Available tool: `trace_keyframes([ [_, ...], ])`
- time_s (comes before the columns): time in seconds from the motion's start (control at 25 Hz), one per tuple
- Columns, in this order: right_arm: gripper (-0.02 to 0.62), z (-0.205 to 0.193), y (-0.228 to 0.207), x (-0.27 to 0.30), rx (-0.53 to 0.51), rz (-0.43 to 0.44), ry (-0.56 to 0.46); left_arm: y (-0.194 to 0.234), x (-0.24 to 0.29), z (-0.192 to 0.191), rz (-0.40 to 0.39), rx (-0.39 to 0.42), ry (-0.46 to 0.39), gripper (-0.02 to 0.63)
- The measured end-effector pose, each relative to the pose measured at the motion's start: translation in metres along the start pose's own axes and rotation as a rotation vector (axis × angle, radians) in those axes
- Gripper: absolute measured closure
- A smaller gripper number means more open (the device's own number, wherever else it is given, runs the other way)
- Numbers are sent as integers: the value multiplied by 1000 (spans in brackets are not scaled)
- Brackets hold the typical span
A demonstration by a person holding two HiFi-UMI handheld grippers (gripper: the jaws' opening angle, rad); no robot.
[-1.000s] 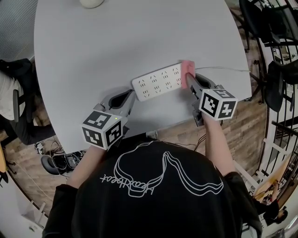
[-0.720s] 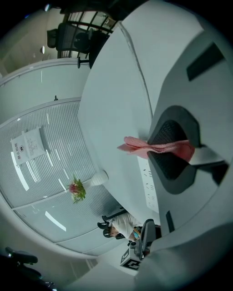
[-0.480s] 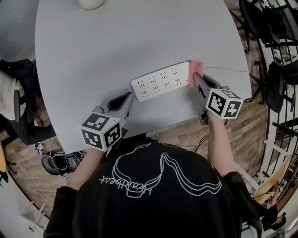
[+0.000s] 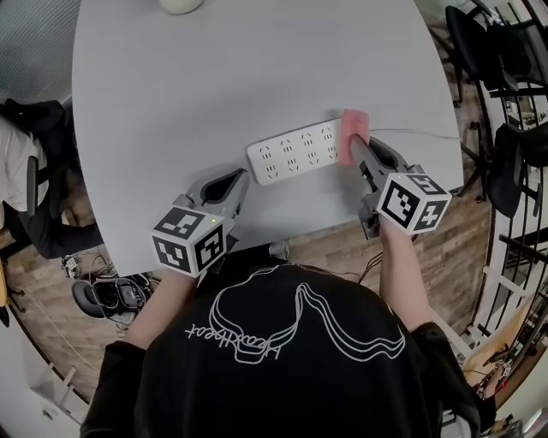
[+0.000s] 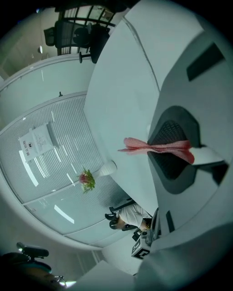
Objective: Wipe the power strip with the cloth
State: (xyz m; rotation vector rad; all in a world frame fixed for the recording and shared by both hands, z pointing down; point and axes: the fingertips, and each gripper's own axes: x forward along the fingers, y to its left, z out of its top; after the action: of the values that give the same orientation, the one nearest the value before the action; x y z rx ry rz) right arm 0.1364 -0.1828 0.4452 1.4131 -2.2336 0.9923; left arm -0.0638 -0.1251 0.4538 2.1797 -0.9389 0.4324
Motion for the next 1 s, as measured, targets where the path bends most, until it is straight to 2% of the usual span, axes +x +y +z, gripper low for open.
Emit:
trace_keyframes([
  [0.16,554,0,33,6,-22,71,-8,3,-6,-1,13,-11,-11,591],
  [0.48,554,-23,99,31,-86,199,66,9,-18,-4,32,-24,-25,591],
  [1.0,554,-65,146,61,-153,269,171,22,-26,-12,42,-40,-19,591],
])
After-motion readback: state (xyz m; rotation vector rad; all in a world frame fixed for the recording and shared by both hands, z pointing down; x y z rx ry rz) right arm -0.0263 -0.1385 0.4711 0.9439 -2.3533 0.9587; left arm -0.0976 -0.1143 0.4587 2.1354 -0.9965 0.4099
